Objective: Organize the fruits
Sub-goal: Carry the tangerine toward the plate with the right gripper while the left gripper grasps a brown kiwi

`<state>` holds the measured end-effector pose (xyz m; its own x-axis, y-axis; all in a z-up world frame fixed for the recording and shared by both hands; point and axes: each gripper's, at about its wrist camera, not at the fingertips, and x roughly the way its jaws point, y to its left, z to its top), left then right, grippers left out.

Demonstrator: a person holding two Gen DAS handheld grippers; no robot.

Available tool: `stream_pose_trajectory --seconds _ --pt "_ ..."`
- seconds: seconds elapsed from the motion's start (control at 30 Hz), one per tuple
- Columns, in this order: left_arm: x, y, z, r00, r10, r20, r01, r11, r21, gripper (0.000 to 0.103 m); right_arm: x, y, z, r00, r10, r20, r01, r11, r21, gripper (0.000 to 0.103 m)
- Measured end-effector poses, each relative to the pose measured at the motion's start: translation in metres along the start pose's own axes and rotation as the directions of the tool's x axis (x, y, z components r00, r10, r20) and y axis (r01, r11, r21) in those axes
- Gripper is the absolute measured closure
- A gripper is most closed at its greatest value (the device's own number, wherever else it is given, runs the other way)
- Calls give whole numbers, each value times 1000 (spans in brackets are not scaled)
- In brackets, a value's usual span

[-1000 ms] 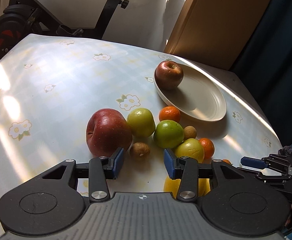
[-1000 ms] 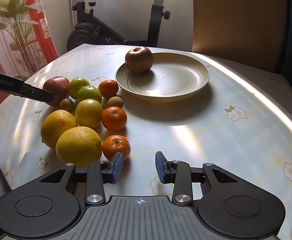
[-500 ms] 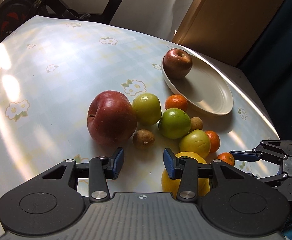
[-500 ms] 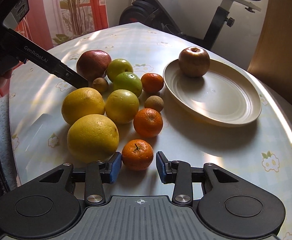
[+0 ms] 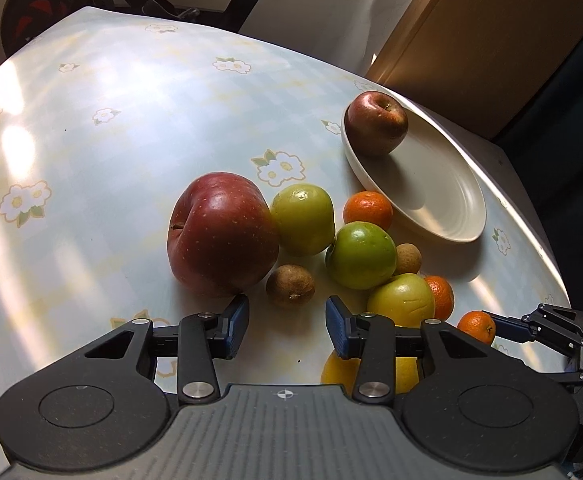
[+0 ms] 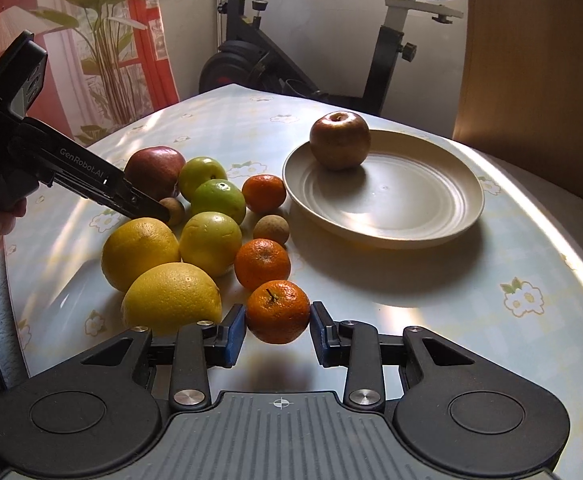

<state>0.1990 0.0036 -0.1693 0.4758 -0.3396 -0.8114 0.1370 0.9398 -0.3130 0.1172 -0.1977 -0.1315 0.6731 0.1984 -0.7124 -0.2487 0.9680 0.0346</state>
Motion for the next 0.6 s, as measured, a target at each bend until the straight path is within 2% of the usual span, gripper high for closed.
stream_pose_trajectory --seconds 0.1,0.17,0.27,0.4,0.5,0.6 --pt "5 -4 -1 1000 22 5 -22 1000 -4 60 -5 -5 -2 999 -32 43 31 999 41 71" --pt "8 -9 -2 999 48 18 -48 999 16 65 -9 -8 -4 996 -52 70 47 996 70 71" --pt "11 -17 -2 995 86 44 -88 995 51 65 -14 -10 -7 993 -64 98 54 994 99 71" --pt "14 -23 -3 991 114 65 -118 990 71 65 -16 -11 -11 991 -71 110 58 991 123 71" --pt "14 -26 -5 989 124 77 -131 987 97 73 -16 -12 -13 991 -75 110 60 988 140 71" --pt "13 -26 -6 989 123 80 -131 985 109 73 -17 -14 -15 990 -80 112 63 986 152 71"
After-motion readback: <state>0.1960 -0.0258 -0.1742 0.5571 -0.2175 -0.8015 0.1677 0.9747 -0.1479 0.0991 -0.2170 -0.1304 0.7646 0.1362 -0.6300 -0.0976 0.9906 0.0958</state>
